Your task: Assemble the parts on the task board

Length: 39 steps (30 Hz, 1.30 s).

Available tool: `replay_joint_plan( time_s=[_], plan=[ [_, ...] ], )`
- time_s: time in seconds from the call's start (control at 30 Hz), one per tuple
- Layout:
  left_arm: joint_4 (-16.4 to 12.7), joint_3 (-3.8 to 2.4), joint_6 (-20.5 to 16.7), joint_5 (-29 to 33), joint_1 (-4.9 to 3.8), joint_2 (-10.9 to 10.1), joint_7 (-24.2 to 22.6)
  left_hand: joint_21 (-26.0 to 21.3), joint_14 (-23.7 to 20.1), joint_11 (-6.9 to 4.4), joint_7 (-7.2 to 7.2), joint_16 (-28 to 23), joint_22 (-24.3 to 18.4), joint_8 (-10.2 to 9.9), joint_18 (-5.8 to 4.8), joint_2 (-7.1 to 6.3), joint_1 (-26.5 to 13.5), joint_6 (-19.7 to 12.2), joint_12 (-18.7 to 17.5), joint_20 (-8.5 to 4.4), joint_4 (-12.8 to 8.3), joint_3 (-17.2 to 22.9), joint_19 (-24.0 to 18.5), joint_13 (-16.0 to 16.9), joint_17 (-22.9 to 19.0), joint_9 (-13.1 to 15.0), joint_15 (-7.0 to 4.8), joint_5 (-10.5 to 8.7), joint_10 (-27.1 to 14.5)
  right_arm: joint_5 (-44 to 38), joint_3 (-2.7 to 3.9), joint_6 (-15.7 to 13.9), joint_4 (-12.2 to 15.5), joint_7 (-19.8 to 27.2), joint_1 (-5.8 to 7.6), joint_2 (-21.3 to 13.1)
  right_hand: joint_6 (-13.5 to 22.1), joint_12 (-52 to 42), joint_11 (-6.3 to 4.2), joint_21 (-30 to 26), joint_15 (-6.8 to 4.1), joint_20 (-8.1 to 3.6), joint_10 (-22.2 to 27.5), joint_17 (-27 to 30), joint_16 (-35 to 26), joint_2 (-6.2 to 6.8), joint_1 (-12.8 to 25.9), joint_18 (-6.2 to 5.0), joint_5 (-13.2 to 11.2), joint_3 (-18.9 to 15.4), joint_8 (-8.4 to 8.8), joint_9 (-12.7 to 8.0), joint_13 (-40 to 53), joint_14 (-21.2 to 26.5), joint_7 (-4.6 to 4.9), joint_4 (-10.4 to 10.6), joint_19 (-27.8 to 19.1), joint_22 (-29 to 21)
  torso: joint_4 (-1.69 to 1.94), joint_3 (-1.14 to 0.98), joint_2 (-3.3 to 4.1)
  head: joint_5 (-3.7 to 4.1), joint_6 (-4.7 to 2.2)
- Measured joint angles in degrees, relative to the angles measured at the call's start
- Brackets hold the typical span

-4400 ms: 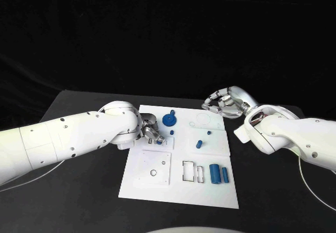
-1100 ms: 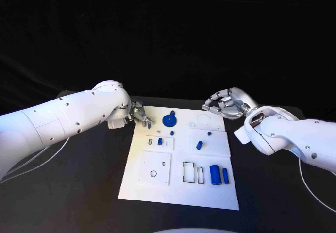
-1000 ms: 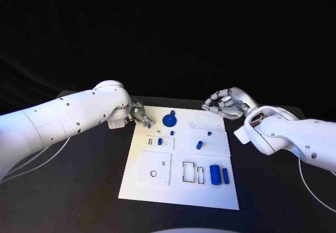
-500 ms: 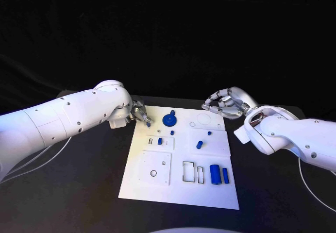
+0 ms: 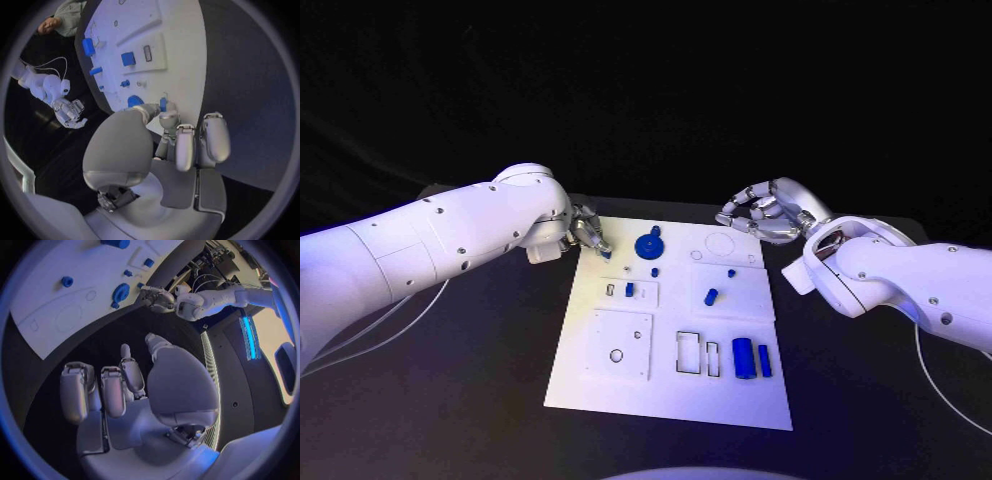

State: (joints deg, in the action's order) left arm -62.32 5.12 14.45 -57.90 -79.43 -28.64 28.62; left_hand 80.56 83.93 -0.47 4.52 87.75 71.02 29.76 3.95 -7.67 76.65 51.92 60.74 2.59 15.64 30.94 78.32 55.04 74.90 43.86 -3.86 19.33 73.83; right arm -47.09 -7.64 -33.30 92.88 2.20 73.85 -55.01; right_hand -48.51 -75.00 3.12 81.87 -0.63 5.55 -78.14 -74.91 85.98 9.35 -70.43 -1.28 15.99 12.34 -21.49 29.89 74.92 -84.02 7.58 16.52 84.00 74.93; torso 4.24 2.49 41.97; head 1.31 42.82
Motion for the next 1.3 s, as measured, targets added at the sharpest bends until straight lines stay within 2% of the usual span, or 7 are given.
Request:
replay_joint_plan(
  time_s=[0.1, 0.27, 0.33, 0.57, 0.77, 0.97, 1.3],
  plan=[
    [-0.5, 0.00, -0.2, 0.7, 0.00, -0.6, 0.0, 0.0, 0.0, 0.00, 0.06, 0.0, 0.3, 0.7, 0.00, -0.11, 0.0, -0.1, 0.0, 0.00, 1.0, 1.0, 0.0, -0.3, 0.0, 0.0, 0.00, 0.00, 0.0, 0.0, 0.00, 0.0, 0.0, 0.0, 0.00, 0.0, 0.0, 0.0, 0.00, 0.0, 0.00, 0.00, 0.0, 0.0, 0.0, 0.00, 0.0, 0.00, 0.0, 0.0, 0.00, 0.0, 0.0, 0.0, 0.00, 0.0, 0.0, 0.0, 0.04, -0.01, -0.08, 0.00, -0.04],
    [-2.9, -0.01, -0.8, 2.3, 0.00, -2.5, -0.1, 0.2, 0.0, 0.19, -0.33, 0.3, 0.8, 1.4, 0.00, -2.34, -1.5, 0.3, -0.5, 0.21, 2.3, 2.3, 0.2, -0.9, 0.0, 2.3, 0.00, 0.44, 0.2, 0.0, 0.00, 0.0, -0.1, 0.0, -0.01, 0.0, 0.0, 0.0, 0.00, 0.0, 0.00, 0.00, 0.0, 0.0, 0.0, 0.00, 0.0, 0.00, 0.0, 0.0, 0.00, 0.0, 0.0, 0.0, 0.00, 0.0, 0.0, 0.0, 0.12, -0.04, -0.15, -0.13, -0.14],
    [-4.6, -0.06, -1.2, 3.1, 0.00, -3.7, -0.2, 0.5, 0.0, 0.17, -0.35, 0.3, 1.3, 1.4, 0.00, -3.19, -2.4, 0.4, -0.2, 0.03, 0.2, 4.9, 0.4, -0.7, 0.0, 2.5, 0.00, 0.50, 0.7, 0.0, 0.00, 0.0, -0.1, 0.0, -0.02, 0.0, 0.0, 0.0, 0.00, 0.0, 0.00, 0.00, 0.0, 0.0, 0.0, 0.00, 0.0, 0.00, 0.0, 0.0, 0.00, 0.0, 0.0, 0.0, 0.00, 0.0, 0.0, 0.0, 0.16, -0.04, -0.19, -0.16, -0.18],
    [-11.3, -0.15, -2.9, 5.5, 0.00, -8.1, -0.5, 1.1, 0.0, -0.16, -0.55, 0.7, 2.6, 1.7, -0.01, -4.21, -3.4, 1.4, 0.9, -0.02, 0.4, 5.1, 1.2, 0.4, 0.0, 2.5, 0.00, 1.45, 1.8, 0.0, -0.02, 0.0, -0.1, 0.0, -0.11, -0.2, 0.0, 0.0, 0.00, 0.0, 0.00, 0.00, 0.0, 0.0, 0.0, 0.00, 0.0, 0.00, 0.2, 0.0, 0.00, 0.0, 0.0, 0.0, 0.00, 0.0, 0.0, 0.0, 0.36, -0.15, -0.46, -0.25, -0.01],
    [-16.0, -0.14, -4.9, 6.8, 0.02, -10.6, -0.8, 1.7, 0.0, -0.45, -0.78, 0.7, 3.7, 1.7, -0.01, -4.97, -4.2, 2.0, 1.7, -0.23, 0.2, 5.8, 1.9, 1.2, 0.0, 2.6, 0.00, 2.14, 2.5, 0.0, -0.04, 0.0, -0.3, 0.0, -0.37, -0.2, 0.0, 0.0, 0.00, -0.4, 0.00, 0.00, 0.0, 0.0, 0.0, 0.00, 0.0, 0.00, 0.2, 0.0, 0.00, 0.0, 0.0, 0.0, 0.00, 0.0, 0.0, 0.0, 0.54, -0.20, -0.65, -0.36, 0.18],
    [-19.0, 0.20, -7.0, 6.3, 0.82, -12.3, -1.5, 2.0, 0.0, -0.54, -0.95, 1.0, 3.9, 2.0, 0.00, -5.39, -4.7, 2.2, 2.0, -0.32, -0.2, 6.2, 2.4, 1.6, 0.0, 2.6, 0.00, 2.40, 3.0, 0.0, -0.05, 0.0, -0.4, 0.0, -0.62, -0.3, 0.0, 0.0, 0.00, -0.4, 0.00, 0.00, 0.0, 0.0, 0.0, 0.00, 0.0, 0.00, 0.2, -0.1, 0.00, 0.0, 0.0, 0.0, 0.00, 0.1, 0.0, 0.0, 0.64, -0.19, -0.71, -0.47, 0.30],
    [-20.3, 1.01, -9.2, 2.2, 2.54, -12.3, -2.7, 2.3, 0.0, -0.76, -0.97, 1.0, 3.9, 2.1, 0.00, -5.61, -4.9, 2.2, 2.3, -0.53, -0.2, 6.2, 2.6, 1.9, 0.0, 2.6, 0.00, 2.83, 3.2, 0.1, -0.05, 0.0, -0.7, 0.1, -0.79, -0.2, 0.3, 1.1, 0.05, -1.3, 0.00, 0.00, 1.0, 0.0, -0.6, 0.00, 0.0, -0.26, 0.8, -0.3, 0.00, 0.0, -0.1, 0.0, 0.28, 0.0, 0.0, 0.0, 0.49, -0.08, -0.57, -0.70, 0.51]
  ],
)
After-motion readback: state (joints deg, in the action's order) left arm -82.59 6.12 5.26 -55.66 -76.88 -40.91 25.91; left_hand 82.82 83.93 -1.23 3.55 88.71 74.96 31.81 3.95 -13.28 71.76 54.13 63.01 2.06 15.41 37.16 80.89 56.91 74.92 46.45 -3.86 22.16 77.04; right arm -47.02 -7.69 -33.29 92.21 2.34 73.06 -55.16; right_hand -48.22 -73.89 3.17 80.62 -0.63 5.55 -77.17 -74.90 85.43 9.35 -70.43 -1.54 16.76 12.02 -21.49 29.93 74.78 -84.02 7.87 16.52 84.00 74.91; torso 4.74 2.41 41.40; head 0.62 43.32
